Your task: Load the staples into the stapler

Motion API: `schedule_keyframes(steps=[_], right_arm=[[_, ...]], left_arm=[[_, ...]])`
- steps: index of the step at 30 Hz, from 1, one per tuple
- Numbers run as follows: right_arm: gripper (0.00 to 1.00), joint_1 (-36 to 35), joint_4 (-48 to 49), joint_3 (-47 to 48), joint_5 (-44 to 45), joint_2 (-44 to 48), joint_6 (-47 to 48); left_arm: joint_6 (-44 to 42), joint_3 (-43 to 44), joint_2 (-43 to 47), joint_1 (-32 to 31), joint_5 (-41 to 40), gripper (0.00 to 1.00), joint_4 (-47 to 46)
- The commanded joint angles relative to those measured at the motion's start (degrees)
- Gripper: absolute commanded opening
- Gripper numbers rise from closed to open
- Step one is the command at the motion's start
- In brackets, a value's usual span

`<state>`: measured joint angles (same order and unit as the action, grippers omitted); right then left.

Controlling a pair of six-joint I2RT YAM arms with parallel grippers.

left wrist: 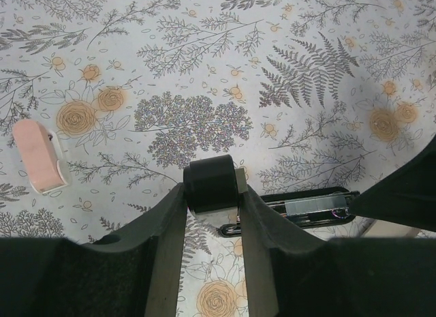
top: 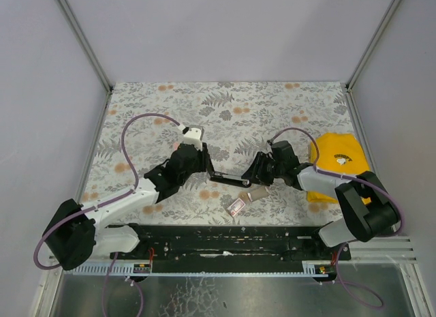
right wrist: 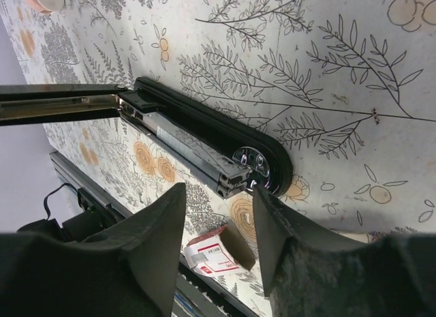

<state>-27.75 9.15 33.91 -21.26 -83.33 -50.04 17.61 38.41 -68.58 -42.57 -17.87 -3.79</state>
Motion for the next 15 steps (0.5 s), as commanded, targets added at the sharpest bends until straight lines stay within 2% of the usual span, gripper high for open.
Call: schedule_keyframes(steps=[1,5,13,15], right_arm=[[0.48,-0.12,5.33,-0.19,-2.52,-2.32,-1.95],[0.41,-0.16,5.65,0.03,-2.23,-3.93,-1.75],[0.38,-0.16,5.27,-0.03,-0.90,-5.31,-0.56],[0.37,-0.12,5.31,-0.11,-0.81,-5.35,-0.49]], left_arm=[[-0.69,1.98,-0.77,-3.58,-4.51,0.00,1.05],[-0.73,2.97,-2.38,-8.14,-7.56,0.04,2.30],[-0.69,8.74,-9.57,-19.01,-14.82,0.26,4.53],[-0.42,10.90,-11.97,-20.43,-15.77,0.28,5.12]])
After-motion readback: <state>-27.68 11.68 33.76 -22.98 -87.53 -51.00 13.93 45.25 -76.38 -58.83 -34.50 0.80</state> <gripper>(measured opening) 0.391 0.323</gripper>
